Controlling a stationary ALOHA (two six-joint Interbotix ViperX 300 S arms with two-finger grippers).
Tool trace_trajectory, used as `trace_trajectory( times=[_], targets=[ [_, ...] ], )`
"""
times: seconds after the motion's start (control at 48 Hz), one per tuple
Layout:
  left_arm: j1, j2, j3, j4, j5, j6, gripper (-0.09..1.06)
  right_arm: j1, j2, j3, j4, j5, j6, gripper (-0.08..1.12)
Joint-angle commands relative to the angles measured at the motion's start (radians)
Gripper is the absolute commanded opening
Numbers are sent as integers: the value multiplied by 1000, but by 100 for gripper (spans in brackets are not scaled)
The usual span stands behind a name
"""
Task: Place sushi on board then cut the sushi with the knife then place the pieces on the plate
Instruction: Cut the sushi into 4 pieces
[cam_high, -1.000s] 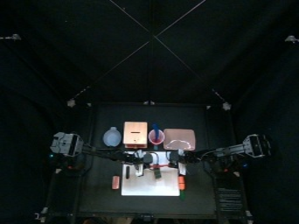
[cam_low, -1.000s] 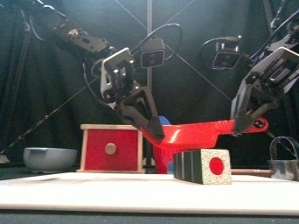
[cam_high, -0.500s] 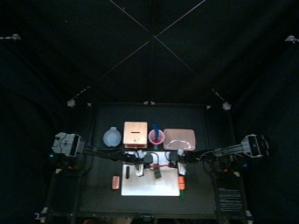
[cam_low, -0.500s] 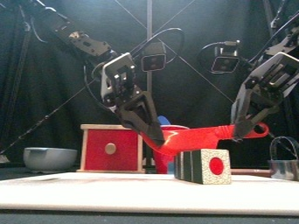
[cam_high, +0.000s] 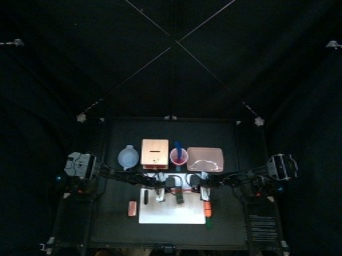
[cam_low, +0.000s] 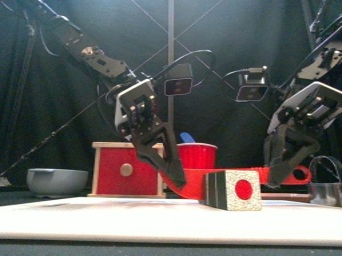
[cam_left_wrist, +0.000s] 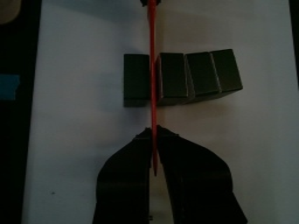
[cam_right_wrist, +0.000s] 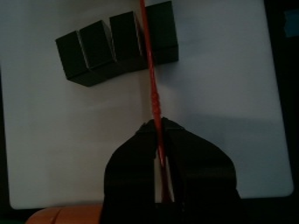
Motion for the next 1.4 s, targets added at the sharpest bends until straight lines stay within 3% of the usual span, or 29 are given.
trace_trajectory(
  times=[0.021,0.458,0.583,0.833,1.104,1.229,1.396],
  targets=[
    [2,-12,-17,2,-3,3,50,-23,-18,-9,-8,0,2,37],
    [60,-28,-17,54,2,5,50,-121,-51,-17,-74,17,2,37],
    [55,-44,-17,57,9,5,50,-117,-75,-31,-69,66,5,37],
    [51,-115,-12,57,74,3,50,-100,-184,-54,-48,160,5,37],
    [-20,-120,-17,52,74,-2,50,-40,-249,-37,-5,170,5,37],
    [-44,-103,-20,20,74,-3,50,-18,-241,-26,18,163,5,37],
    [-51,-84,-23,-9,74,-3,50,-5,-229,-18,35,149,5,37]
  ],
)
